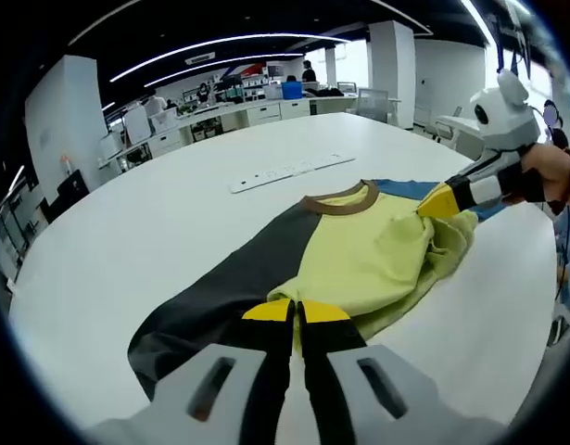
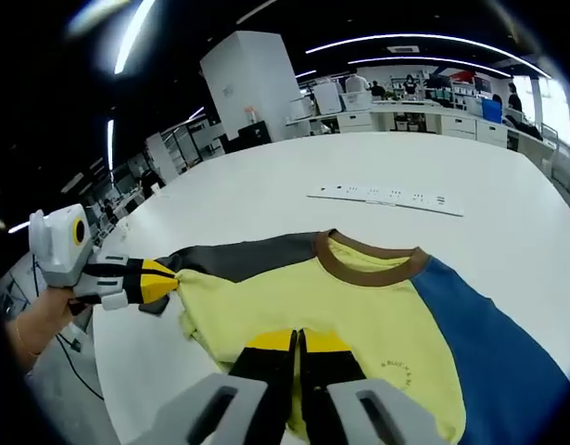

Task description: Fold the garment on the visible template until the final outline fits inside the template.

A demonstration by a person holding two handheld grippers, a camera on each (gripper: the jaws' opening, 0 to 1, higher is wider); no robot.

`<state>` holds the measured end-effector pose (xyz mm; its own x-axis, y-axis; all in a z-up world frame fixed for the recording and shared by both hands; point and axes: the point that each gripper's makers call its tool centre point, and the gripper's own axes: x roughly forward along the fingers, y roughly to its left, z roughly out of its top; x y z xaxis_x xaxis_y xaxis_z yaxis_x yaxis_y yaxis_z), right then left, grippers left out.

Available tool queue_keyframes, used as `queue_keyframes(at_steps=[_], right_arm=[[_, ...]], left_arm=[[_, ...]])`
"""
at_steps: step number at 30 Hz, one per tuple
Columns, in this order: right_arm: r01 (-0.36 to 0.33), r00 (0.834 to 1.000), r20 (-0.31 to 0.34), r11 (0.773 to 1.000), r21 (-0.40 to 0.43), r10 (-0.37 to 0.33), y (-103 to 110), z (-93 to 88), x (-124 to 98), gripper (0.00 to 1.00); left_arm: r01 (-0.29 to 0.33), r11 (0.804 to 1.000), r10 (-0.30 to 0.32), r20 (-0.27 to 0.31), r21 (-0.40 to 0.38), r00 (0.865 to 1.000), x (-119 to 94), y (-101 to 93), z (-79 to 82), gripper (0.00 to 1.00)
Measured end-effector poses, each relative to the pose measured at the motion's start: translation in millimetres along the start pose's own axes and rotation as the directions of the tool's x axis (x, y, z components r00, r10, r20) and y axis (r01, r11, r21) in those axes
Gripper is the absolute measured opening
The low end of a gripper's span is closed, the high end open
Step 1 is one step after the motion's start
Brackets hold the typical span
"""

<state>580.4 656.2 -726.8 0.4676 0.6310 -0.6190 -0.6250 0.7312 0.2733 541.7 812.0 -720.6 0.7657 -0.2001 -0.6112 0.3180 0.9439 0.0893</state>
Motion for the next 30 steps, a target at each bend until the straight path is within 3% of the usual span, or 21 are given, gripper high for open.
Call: queue_keyframes(at_steps=[8,12,16,21,30], right_arm=[[0.004,0.999,-0.041,1.0,0.018,-0.003,-8,-11.4,11,0.0],[-0.006,1.0,-0.016,0.999,0.033,0.006,-7,-5.5,3,0.0],[-0.007,1.0,-0.008,0.999,0.035,0.007,-7,-2.8,-7,0.09],[-0.045,0.999,-0.013,0.999,0.023,0.045,4,-6.8,-21,0.14],[-0.081,0.994,-0.081,0.996,-0.024,0.079,16,-35.8,-34,0.17]], left_arm=[[0.004,1.0,-0.005,-0.028,-0.025,1.0,15,4.9,-9.4,0.0],[0.007,0.999,-0.008,-0.024,-0.036,1.0,15,4.2,-8.3,0.0],[0.008,0.999,-0.008,-0.021,-0.035,1.0,15,4.2,-6.5,0.0],[0.007,1.0,-0.008,-0.016,-0.031,1.0,11,3.4,-3.3,0.0],[0.003,1.0,-0.004,-0.005,-0.023,1.0,2,2.1,0.1,0.0]])
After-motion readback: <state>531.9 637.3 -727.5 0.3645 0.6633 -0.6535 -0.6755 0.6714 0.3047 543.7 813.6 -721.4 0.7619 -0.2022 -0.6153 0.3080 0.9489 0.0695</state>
